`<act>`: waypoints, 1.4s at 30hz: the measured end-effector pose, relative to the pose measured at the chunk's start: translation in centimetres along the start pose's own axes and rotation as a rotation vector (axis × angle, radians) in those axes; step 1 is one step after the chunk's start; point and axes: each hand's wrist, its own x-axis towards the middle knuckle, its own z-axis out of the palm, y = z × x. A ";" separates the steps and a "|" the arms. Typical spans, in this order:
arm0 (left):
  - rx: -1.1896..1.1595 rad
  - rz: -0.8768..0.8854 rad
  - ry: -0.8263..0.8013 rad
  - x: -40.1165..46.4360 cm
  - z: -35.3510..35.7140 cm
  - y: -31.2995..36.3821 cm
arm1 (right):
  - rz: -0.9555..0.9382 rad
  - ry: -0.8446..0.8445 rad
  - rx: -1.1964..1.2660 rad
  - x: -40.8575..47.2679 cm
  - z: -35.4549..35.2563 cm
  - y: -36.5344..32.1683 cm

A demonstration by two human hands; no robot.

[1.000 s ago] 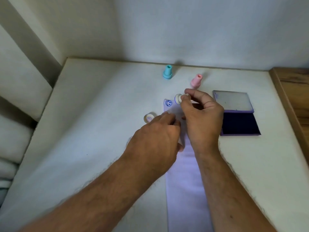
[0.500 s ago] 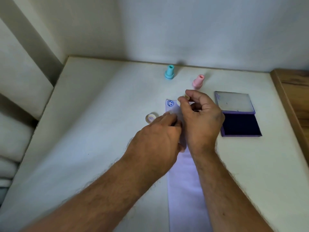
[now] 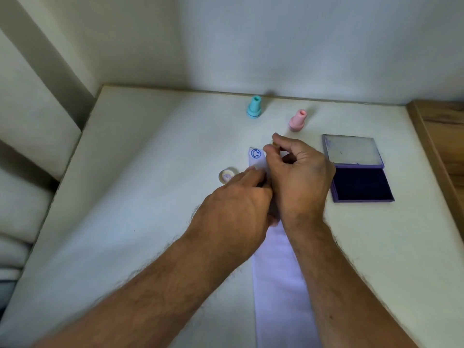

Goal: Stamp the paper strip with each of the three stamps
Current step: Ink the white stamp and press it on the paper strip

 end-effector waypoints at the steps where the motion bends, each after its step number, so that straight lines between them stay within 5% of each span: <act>1: 0.001 -0.001 -0.004 0.0 0.0 0.0 | -0.018 -0.017 -0.031 0.2 -0.2 -0.1; 23: 0.051 -0.047 -0.069 0.0 -0.5 0.2 | -0.008 -0.589 -0.390 5.2 -2.6 -2.2; 31: 0.080 -0.041 -0.092 0.0 -0.7 0.2 | -0.320 -0.530 -0.594 5.4 -3.2 -2.7; 36: 0.088 -0.043 -0.115 0.2 -0.8 0.3 | -0.066 -0.595 -0.403 5.6 -3.1 -2.6; 39: 0.086 -0.059 -0.150 0.3 -1.1 0.5 | -0.046 -0.430 -0.263 4.3 -3.9 -1.4; 42: 0.088 -0.063 -0.170 0.4 -1.5 0.7 | 0.183 -0.220 0.107 3.1 -5.4 -1.5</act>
